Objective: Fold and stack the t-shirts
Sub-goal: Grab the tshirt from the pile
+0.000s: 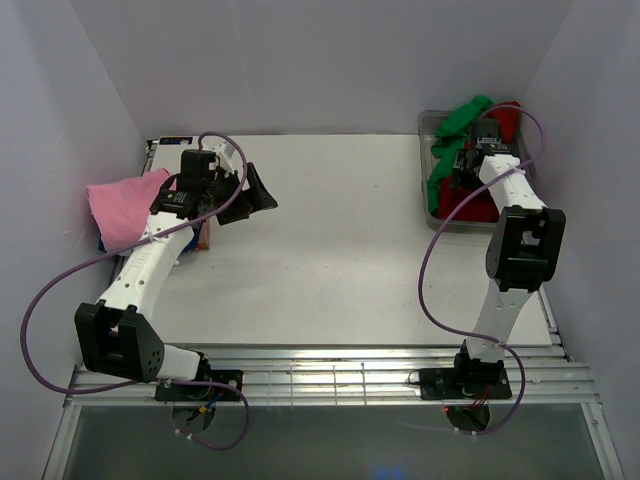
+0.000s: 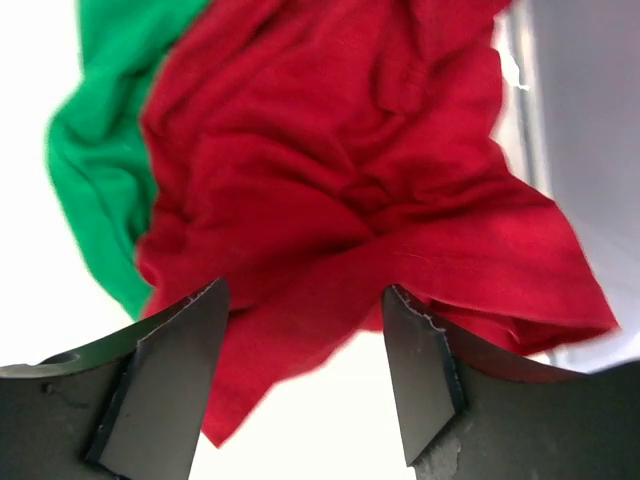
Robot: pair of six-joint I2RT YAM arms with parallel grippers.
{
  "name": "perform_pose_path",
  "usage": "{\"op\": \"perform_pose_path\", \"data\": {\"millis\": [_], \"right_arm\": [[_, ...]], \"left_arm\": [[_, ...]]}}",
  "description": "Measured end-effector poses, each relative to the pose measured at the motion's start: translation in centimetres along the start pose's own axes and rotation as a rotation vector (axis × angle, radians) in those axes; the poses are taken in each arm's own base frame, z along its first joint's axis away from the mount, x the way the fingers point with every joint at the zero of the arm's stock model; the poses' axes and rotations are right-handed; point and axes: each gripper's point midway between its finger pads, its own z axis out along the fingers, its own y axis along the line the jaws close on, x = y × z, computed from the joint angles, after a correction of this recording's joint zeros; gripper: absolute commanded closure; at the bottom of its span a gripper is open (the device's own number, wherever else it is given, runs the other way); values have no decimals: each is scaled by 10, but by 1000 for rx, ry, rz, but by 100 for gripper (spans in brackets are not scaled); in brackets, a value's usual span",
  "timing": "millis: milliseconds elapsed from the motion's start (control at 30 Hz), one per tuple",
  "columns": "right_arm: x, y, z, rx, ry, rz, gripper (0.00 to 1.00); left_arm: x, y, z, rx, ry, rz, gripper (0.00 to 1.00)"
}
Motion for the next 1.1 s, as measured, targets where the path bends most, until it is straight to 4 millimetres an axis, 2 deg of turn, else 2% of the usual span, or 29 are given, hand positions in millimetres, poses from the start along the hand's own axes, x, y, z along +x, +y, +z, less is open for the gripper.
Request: {"op": "perform_pose_path", "data": {"millis": [300,367,400,500,600,833,900,967,1033,1100], "right_arm": [[-3,27,18,-122,29,-6,29],[0,31,21,-143,41,-10,36],[2,32,23,-150,50,-14,51],[9,35,27,-164,76,-30,76],[11,36,27,-170,84,-36,92],[6,35,19,-175,89,-33,92],[-6,37,6,-190,69,-30,92],[-28,40,-17,-221,13,-20,92],[-54,46,-53,-259,-70,-16,92],[-84,58,-105,-309,-181,-23,92]], "left_arm": [[0,2,4,-5,5,1,2],[2,4,8,-10,15,-2,2],[2,6,10,-14,21,-4,2],[3,9,17,-21,36,-8,2],[3,11,20,-25,42,-8,2],[3,10,20,-23,40,-3,2],[3,10,20,-23,40,-2,2],[3,10,20,-18,40,-1,2],[2,8,22,-9,34,1,2],[2,7,22,3,35,0,2]]}}
